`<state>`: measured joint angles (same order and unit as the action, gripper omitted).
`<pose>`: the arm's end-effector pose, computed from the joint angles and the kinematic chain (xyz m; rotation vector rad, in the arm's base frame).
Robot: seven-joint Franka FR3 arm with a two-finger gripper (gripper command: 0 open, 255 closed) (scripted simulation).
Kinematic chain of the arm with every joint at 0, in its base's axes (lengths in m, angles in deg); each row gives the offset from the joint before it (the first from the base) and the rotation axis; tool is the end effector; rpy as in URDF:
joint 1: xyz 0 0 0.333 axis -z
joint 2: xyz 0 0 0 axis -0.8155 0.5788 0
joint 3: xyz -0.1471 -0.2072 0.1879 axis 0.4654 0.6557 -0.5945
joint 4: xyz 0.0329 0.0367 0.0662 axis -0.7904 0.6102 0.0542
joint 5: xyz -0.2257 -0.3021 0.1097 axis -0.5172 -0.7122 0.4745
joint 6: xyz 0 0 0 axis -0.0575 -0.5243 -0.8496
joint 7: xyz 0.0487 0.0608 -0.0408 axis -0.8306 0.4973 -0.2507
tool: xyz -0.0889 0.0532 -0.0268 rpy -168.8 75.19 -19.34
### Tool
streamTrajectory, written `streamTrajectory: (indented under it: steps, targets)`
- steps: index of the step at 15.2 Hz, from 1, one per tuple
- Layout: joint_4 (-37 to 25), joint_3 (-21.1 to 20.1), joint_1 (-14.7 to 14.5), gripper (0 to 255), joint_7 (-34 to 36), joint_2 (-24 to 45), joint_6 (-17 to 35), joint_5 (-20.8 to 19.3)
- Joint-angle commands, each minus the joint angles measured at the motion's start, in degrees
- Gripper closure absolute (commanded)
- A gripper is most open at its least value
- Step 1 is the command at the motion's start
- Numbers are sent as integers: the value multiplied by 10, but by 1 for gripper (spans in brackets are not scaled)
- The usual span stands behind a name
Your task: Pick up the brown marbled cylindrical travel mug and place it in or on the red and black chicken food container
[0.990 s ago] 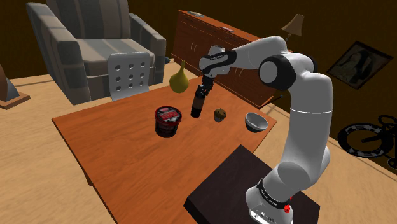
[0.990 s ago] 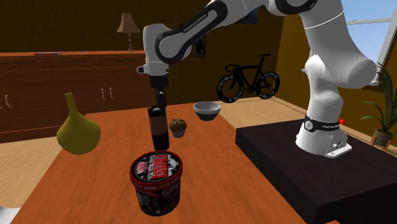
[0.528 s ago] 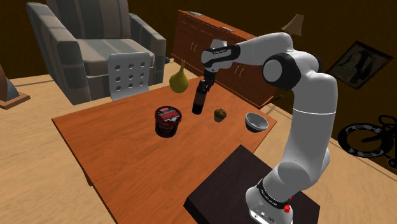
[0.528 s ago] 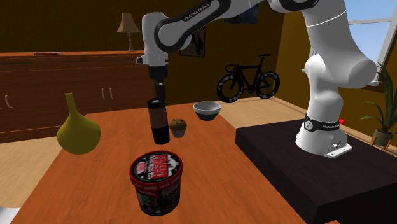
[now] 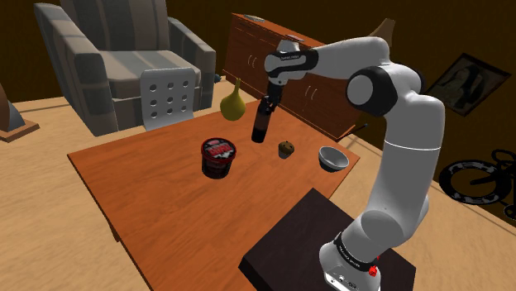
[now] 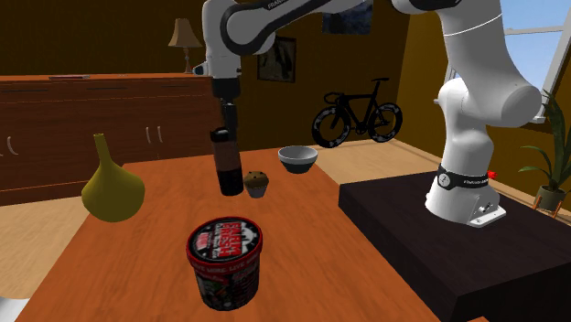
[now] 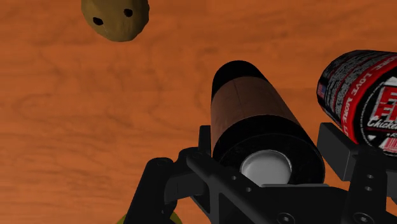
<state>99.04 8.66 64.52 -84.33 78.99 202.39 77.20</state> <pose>0.6341 -0.2346 0.3829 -3.1358 -0.0580 0.0204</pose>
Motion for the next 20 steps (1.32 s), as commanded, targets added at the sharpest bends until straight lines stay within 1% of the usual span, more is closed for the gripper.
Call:
streamTrajectory:
  steps: [1,16,20]
  targets:
    - [-9,1,0,255,1,-5,-13,-1]
    - [-94,4,1,255,6,-25,-118,-8]
    - [-84,-8,-33,255,52,-50,-131,-17]
